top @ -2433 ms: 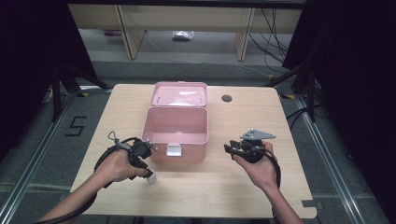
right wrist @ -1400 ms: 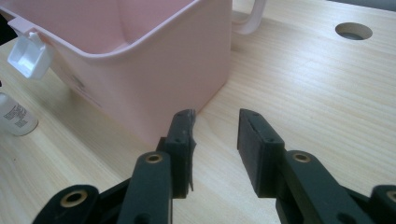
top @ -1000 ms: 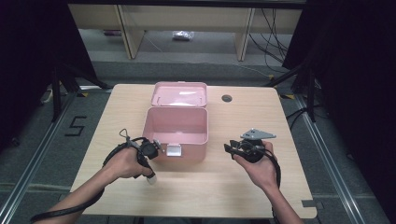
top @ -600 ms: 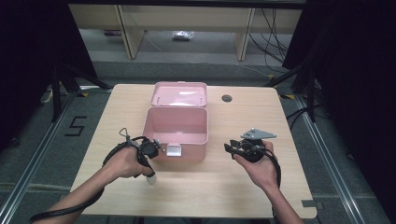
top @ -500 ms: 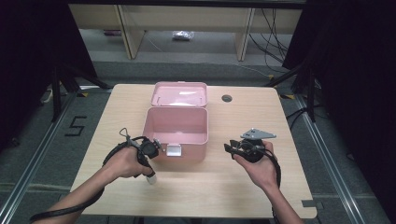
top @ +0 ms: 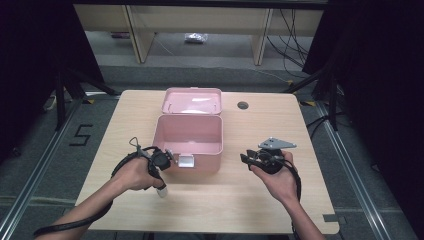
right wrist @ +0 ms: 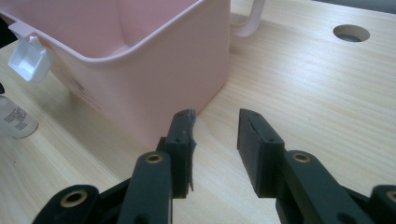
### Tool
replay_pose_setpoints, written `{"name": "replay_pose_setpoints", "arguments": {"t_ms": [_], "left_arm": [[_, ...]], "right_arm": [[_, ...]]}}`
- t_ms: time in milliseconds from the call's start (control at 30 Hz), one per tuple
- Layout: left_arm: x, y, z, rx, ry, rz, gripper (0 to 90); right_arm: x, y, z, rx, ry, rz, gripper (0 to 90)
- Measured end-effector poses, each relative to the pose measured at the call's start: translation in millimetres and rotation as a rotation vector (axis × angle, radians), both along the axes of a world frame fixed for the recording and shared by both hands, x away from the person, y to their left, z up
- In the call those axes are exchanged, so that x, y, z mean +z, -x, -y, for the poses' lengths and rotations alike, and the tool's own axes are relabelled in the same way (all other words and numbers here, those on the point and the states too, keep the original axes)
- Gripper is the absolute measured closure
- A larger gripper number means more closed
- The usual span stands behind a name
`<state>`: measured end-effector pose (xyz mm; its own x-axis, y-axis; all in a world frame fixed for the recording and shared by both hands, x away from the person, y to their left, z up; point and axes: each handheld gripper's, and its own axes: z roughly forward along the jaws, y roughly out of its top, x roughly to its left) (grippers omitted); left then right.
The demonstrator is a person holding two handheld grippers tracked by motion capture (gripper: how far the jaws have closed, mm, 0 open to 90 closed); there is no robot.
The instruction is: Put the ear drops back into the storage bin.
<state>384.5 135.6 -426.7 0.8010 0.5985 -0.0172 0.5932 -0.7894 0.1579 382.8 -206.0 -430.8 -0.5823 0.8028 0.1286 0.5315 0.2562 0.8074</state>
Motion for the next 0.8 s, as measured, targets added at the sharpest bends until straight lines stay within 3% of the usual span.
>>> {"name": "replay_pose_setpoints", "arguments": {"t_ms": [100, 167, 200, 333, 600, 767, 800], "left_arm": [[0.3, -0.2, 0.3, -0.007, -0.008, -0.005, 70.2], [0.0, -0.2, 0.7, -0.004, -0.008, -0.006, 69.4], [0.2, -0.4, 0.7, -0.007, -0.016, -0.016, 68.2], [0.3, -0.9, 0.3, -0.023, -0.035, -0.025, 66.9], [0.5, -1.3, 1.1, -0.027, -0.029, -0.012, 70.0], [1.1, -0.9, 1.8, -0.034, -0.035, -0.014, 70.8], [1.2, -0.9, 1.9, -0.036, -0.037, -0.014, 70.8]], "right_arm": [[0.9, -0.6, 1.1, 0.003, 0.017, 0.016, 66.8], [0.1, -0.4, -0.9, 0.001, -0.012, 0.009, 66.8], [1.2, -1.4, 1.1, 0.007, 0.020, 0.027, 66.8], [1.3, -0.9, 1.0, 0.005, 0.012, 0.018, 66.8], [0.7, 0.2, -0.3, 0.002, -0.001, -0.001, 66.8], [2.3, -1.5, 1.9, 0.010, 0.023, 0.022, 66.8], [1.4, -0.4, -0.4, -0.003, -0.009, 0.012, 66.8]]}}
